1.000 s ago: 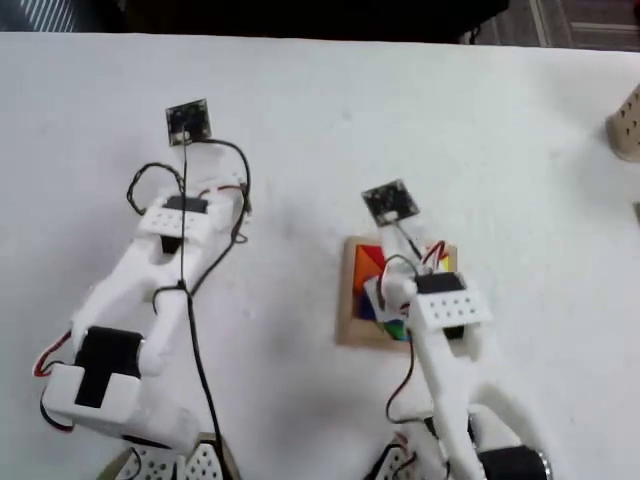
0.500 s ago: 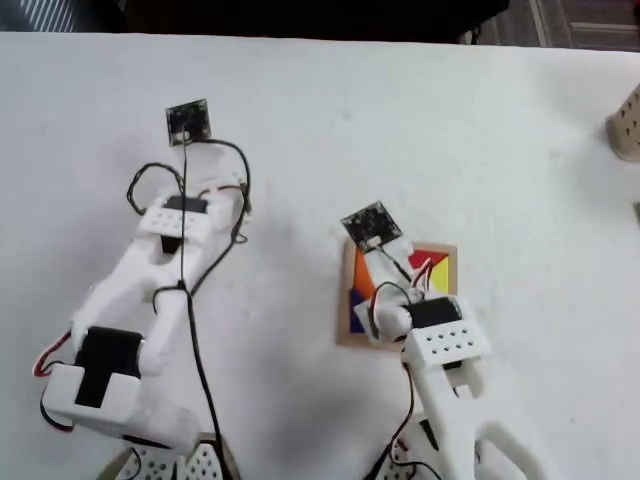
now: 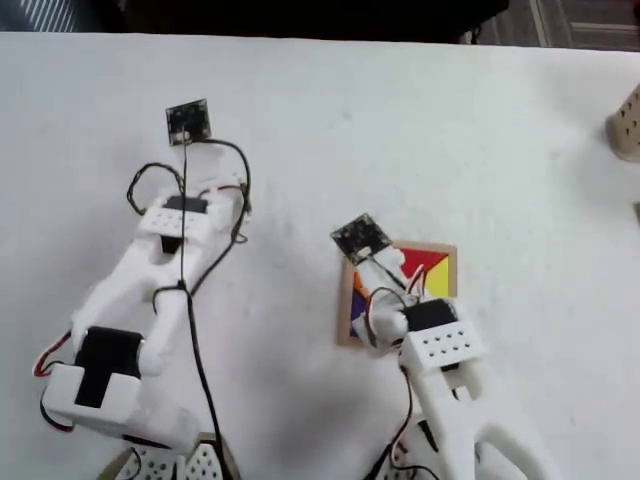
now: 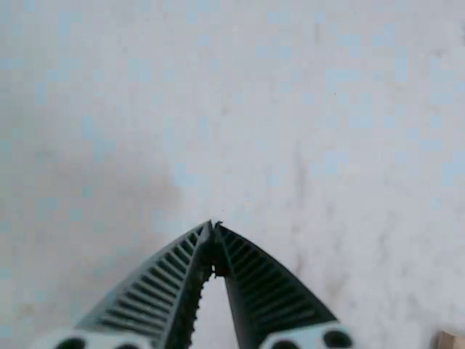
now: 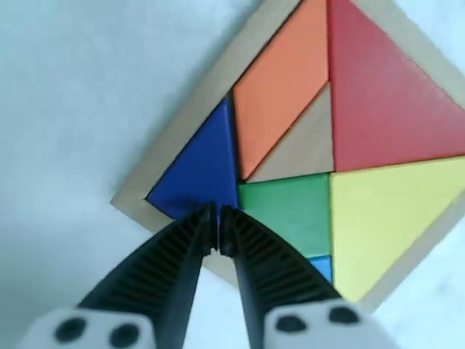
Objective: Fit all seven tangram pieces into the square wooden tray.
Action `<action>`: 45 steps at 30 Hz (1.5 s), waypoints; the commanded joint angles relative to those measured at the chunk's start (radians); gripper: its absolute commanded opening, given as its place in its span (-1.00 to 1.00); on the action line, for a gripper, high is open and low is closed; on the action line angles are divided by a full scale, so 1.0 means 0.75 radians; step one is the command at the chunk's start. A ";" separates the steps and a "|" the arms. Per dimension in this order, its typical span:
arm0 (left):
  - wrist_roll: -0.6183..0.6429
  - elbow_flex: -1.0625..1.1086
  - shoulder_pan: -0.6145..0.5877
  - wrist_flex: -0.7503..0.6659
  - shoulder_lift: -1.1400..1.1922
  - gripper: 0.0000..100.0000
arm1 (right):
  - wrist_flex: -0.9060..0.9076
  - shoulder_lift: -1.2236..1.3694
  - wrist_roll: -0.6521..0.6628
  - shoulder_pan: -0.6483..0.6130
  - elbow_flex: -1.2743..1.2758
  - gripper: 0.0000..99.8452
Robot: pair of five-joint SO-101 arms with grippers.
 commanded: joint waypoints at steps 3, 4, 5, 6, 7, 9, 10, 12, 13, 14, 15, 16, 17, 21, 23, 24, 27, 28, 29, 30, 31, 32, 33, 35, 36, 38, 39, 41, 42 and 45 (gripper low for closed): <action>-0.014 -0.065 -0.007 -0.045 -0.007 -0.95 | -0.021 -0.036 -0.006 0.073 -0.043 -0.96; -0.018 -0.061 -0.007 -0.045 -0.013 -0.95 | -0.036 -0.036 -0.010 0.077 -0.041 -0.96; -0.045 -0.061 -0.011 -0.041 -0.017 -0.95 | -0.044 -0.044 -0.010 0.091 -0.039 -0.96; -0.092 -0.061 -0.011 -0.039 -0.019 -0.96 | -0.048 -0.046 -0.012 0.122 -0.041 -0.96; -0.137 -0.059 -0.011 -0.037 -0.021 -0.96 | -0.064 -0.054 -0.014 0.157 -0.043 -0.96; -0.166 -0.035 -0.013 -0.033 -0.056 -0.96 | -0.093 -0.099 -0.016 0.226 -0.039 -0.96; -0.164 -0.008 -0.013 -0.039 -0.089 -0.96 | -0.105 -0.134 -0.039 0.261 -0.025 -0.96; -0.168 0.063 -0.013 -0.045 -0.181 -0.96 | -0.128 -0.230 -0.088 0.294 0.020 -0.96; -0.174 0.106 -0.013 -0.045 -0.236 -0.96 | -0.128 -0.289 -0.092 0.296 0.049 -0.96; -0.178 0.147 -0.013 -0.045 -0.292 -0.96 | -0.128 -0.351 -0.090 0.296 0.078 -0.96; -0.178 0.190 -0.013 -0.045 -0.345 -0.96 | -0.128 -0.414 -0.090 0.296 0.110 -0.96; -0.178 0.237 -0.013 -0.045 -0.400 -0.96 | -0.128 -0.476 -0.092 0.296 0.139 -0.96; -0.184 0.284 -0.013 -0.045 -0.451 -0.96 | -0.128 -0.541 -0.092 0.296 0.168 -0.96; -0.350 0.477 -0.044 -0.047 -0.641 -0.95 | -0.128 -0.785 -0.088 0.289 0.280 -0.96; -0.374 0.583 -0.083 -0.078 -0.735 -0.95 | -0.128 -0.891 -0.088 0.257 0.336 -0.96; -0.381 0.644 -0.105 -0.102 -0.783 -0.95 | -0.128 -0.946 -0.088 0.240 0.366 -0.96; -0.444 0.812 -0.167 -0.158 -0.936 -0.95 | -0.130 -1.093 -0.084 0.161 0.456 -0.96; -0.473 0.863 -0.187 -0.162 -0.993 -0.95 | -0.128 -1.138 -0.084 0.142 0.489 -0.96; -0.501 0.912 -0.208 -0.160 -1.048 -0.95 | -0.128 -1.181 -0.068 0.132 0.520 -0.96; -0.522 0.959 -0.226 -0.160 -1.106 -0.95 | -0.128 -1.220 -0.045 0.128 0.550 -0.96; -0.538 1.013 -0.242 -0.151 -1.165 -0.95 | -0.128 -1.261 -0.020 0.126 0.585 -0.96; -0.552 1.064 -0.253 -0.149 -1.226 -0.95 | -0.128 -1.300 -0.006 0.126 0.616 -0.96; -0.567 1.113 -0.261 -0.149 -1.286 -0.95 | -0.128 -1.335 0.004 0.124 0.642 -0.96; -0.593 1.203 -0.275 -0.145 -1.413 -0.95 | -0.089 -1.386 0.006 0.124 0.661 -0.96; -0.606 1.246 -0.281 -0.139 -1.476 -0.95 | -0.044 -1.409 0.008 0.122 0.657 -0.96; -0.624 1.305 -0.281 -0.082 -1.607 -0.95 | 0.034 -1.441 0.008 0.089 0.657 -0.96; -0.634 1.330 -0.279 -0.045 -1.674 -0.95 | 0.075 -1.449 0.008 0.060 0.657 -0.96; -0.651 1.377 -0.279 0.041 -1.810 -0.95 | 0.122 -1.452 0.008 0.015 0.657 -0.96; -0.653 1.405 -0.279 0.080 -1.877 -0.95 | 0.136 -1.452 0.008 -0.001 0.657 -0.96; -0.653 1.489 -0.275 0.192 -2.073 -0.95 | 0.191 -1.452 0.008 -0.028 0.657 -0.96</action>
